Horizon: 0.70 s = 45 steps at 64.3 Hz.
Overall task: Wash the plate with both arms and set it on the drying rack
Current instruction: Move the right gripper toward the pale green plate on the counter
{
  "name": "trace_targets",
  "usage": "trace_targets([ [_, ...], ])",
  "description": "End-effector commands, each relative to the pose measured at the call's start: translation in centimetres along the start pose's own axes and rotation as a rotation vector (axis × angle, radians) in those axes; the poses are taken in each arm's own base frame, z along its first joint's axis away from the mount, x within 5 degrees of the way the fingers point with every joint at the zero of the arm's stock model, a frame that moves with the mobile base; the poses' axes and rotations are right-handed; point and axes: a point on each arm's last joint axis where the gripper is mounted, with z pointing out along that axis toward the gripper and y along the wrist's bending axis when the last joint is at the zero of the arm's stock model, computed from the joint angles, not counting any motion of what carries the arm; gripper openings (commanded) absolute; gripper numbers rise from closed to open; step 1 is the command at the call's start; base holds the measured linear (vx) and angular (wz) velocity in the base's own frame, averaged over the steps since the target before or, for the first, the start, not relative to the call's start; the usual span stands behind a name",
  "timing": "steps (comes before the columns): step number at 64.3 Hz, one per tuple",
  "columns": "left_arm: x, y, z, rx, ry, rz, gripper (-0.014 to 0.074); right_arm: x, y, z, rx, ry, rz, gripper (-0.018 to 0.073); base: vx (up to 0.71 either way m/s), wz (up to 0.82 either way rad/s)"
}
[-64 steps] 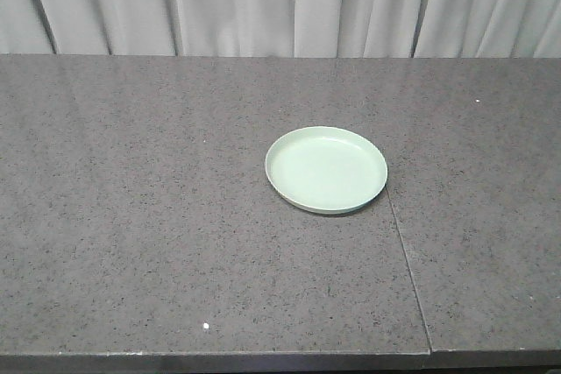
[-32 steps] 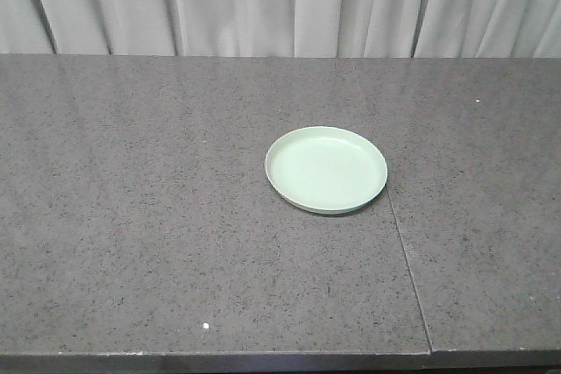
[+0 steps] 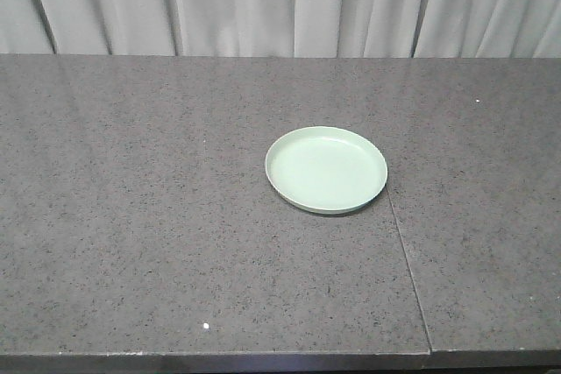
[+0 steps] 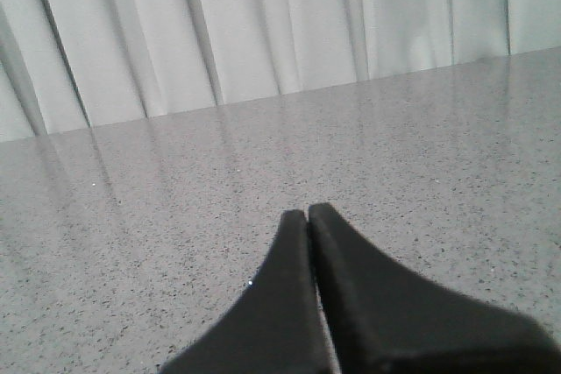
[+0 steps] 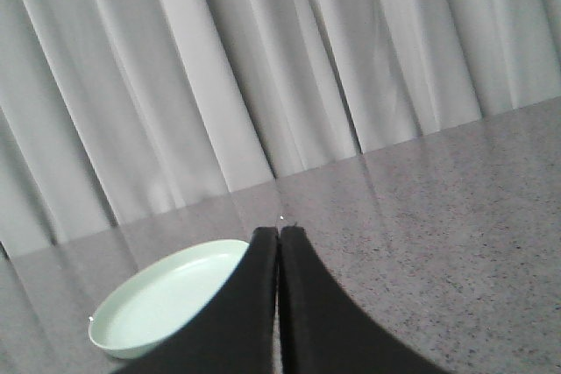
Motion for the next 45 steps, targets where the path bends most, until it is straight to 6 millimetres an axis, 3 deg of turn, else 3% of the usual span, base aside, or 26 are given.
trace_targets([
  [1,-1.7,0.1,-0.3,-0.005,-0.115,-0.012,-0.0006,-1.1,0.0,-0.1,-0.008,-0.124,0.092,-0.0006,0.00,0.00],
  [13,-1.7,0.1,-0.3,-0.005,-0.115,-0.012,-0.0006,-1.8,0.6,-0.1,-0.015,-0.065,0.141,-0.0003,0.00,0.00],
  [29,-1.7,0.1,-0.3,-0.005,-0.115,-0.012,-0.0006,-7.6,3.6,1.0,-0.045,0.128,-0.002,-0.0001,0.00,0.00],
  [36,-1.7,0.1,-0.3,-0.005,-0.115,-0.012,-0.0006,-10.2,4.6,2.2,-0.052,0.104,-0.055,0.0000,0.00,0.00],
  [45,-1.7,0.1,-0.3,-0.005,-0.115,-0.012,-0.0006,-11.9,5.0,3.7,-0.045,0.076,-0.092,0.0005,0.00,0.00],
])
